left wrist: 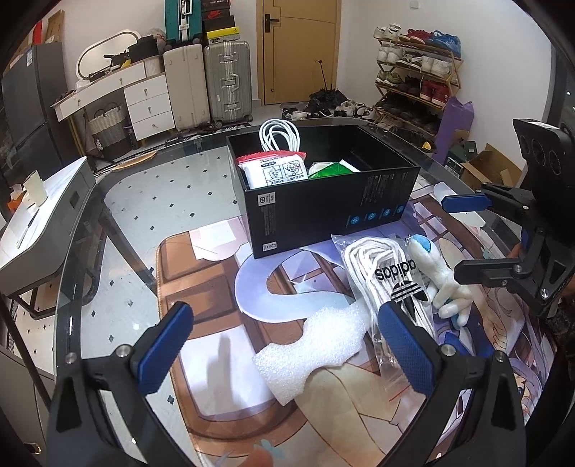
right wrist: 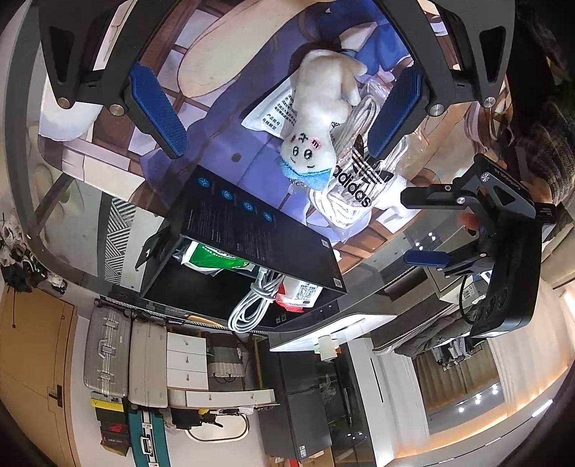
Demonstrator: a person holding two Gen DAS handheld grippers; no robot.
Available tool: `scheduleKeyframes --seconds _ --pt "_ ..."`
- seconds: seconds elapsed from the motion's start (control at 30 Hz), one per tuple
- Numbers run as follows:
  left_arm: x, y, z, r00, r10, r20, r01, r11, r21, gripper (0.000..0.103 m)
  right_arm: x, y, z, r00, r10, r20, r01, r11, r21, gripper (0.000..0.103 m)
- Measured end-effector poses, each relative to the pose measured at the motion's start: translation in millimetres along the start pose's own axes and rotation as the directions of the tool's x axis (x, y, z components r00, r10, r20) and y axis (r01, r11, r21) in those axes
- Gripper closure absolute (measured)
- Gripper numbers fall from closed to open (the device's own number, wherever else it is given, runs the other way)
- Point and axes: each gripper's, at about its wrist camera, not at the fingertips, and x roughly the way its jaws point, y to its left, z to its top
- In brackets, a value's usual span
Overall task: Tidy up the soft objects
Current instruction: 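Move right tool over the white plush toy while left tool approaches the white foam piece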
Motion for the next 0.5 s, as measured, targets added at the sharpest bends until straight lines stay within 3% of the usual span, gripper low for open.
scheduleKeyframes --seconds 0.5 --pt "13 -4 -8 0.994 -0.078 -0.071 0.08 0.996 0.035 0.0 18 15 -10 0.996 0.018 -0.083 -0.023 0.998 -0.058 0.001"
